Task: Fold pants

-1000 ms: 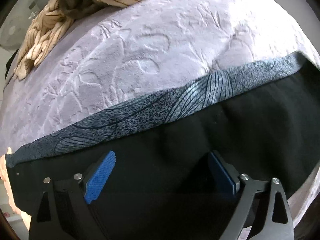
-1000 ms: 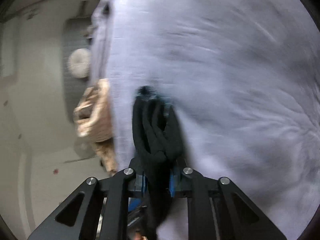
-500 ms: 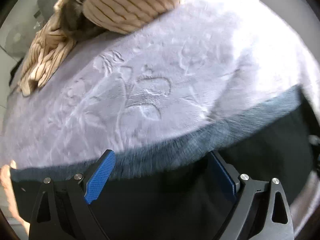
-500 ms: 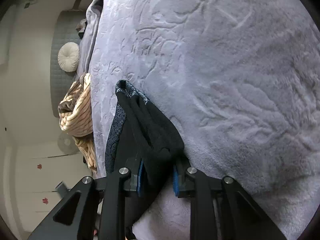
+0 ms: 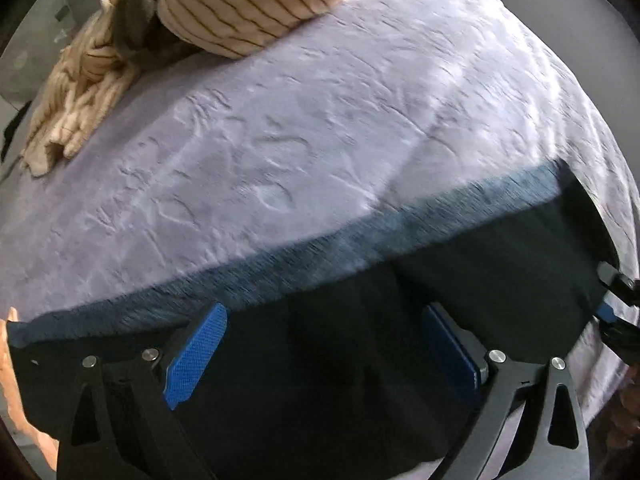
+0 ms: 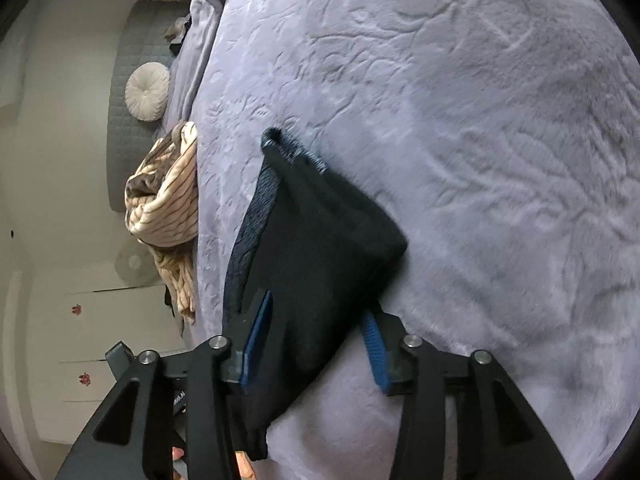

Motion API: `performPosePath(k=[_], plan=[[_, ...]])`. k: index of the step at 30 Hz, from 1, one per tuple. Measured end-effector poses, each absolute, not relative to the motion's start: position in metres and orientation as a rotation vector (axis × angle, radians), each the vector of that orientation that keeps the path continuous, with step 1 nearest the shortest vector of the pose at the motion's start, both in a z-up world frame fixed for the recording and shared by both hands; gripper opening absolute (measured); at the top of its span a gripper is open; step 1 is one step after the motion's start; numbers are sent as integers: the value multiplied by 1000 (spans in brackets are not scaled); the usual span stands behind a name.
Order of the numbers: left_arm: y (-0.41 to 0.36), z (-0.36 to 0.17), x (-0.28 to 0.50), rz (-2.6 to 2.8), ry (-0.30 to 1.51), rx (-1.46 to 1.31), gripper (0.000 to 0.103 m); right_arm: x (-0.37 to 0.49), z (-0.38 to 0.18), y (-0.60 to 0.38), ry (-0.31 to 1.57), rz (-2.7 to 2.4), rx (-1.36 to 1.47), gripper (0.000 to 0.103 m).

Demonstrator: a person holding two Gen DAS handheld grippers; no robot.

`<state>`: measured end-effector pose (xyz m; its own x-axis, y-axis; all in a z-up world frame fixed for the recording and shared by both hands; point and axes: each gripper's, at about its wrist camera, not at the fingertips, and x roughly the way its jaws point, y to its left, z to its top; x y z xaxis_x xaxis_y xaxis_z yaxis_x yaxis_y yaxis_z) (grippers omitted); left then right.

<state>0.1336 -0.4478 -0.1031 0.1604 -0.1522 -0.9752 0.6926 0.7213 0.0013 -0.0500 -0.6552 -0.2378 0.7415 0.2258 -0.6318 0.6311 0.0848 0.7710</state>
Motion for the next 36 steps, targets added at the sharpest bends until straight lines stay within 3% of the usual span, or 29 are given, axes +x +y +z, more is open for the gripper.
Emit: performPosePath(k=[23,24,25,26,28,29,30,32,36], plan=[[-457,-131,91,-662,1386,473,100,-29,-244,-650,723,-316,1442,56],[-457,-132,91,-661,1386,472,100,-26,-247,-650,724,-316,1444,54],[-458,-133,90,-661,1386,472,100,-24,-251,-650,730,-319,1447,40],[-458,-134,90,-661,1387,473,100,-21,-255,-651,748,-331,1452,15],[-459,-134,90,-665,1391,474,100,-21,-257,-652,743,-321,1482,14],[-458,-132,88,-669,1392,468,97,-22,-253,-652,721,-307,1488,14],[-456,-128,96,-672,1387,460,82,-22,-246,-651,703,-286,1476,14],[-454,-120,100,-682,1366,454,62,-22,-231,-648,669,-245,1451,14],[-449,-103,105,-717,1306,423,58,-16,-205,-644,621,-180,1416,14]])
